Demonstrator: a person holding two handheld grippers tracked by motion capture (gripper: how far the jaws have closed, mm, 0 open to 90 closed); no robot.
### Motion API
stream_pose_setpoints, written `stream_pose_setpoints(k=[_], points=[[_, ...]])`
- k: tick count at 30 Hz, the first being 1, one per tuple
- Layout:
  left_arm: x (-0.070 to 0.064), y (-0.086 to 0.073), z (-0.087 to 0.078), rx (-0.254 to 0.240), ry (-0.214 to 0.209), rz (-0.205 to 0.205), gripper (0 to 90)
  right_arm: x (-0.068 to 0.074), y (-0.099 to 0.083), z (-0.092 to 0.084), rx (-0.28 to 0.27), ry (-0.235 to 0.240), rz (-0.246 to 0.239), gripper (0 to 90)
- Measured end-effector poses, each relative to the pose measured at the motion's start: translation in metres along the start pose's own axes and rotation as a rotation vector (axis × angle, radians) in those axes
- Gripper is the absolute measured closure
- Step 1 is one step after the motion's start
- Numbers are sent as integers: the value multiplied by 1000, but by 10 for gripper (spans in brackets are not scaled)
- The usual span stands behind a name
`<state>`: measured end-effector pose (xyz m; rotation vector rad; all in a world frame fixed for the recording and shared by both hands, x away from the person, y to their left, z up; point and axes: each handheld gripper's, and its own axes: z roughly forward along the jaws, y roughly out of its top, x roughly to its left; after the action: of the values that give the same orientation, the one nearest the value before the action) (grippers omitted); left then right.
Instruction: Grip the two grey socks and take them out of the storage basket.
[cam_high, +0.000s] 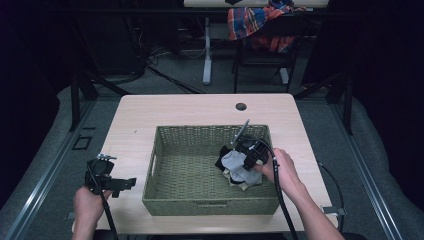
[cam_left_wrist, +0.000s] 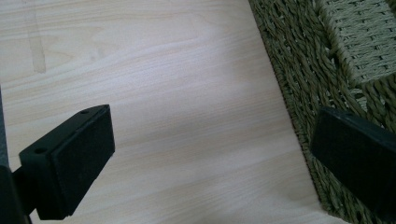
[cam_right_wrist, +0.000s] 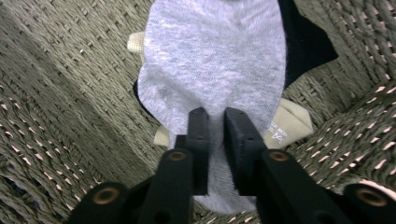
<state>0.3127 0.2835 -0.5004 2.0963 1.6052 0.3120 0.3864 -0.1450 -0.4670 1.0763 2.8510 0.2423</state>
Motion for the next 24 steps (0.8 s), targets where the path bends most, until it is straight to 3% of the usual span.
stream_pose_setpoints(k=[8, 13, 16, 17, 24], points=[[0, 0, 0, 0, 0, 0, 1, -5, -3, -15, -27, 17, 21, 848], [0, 0, 0, 0, -1, -1, 1, -8, -7, -26, -74, 25, 46, 847], [0, 0, 0, 3, -1, 1, 1, -11, -8, -32, -74, 12, 41, 846], [0, 0, 0, 8, -5, 2, 1, -13, -10, -37, -109, 16, 59, 846], [-1, 0, 0, 7, -3, 6, 1, -16, -14, -47, -145, 22, 77, 846]])
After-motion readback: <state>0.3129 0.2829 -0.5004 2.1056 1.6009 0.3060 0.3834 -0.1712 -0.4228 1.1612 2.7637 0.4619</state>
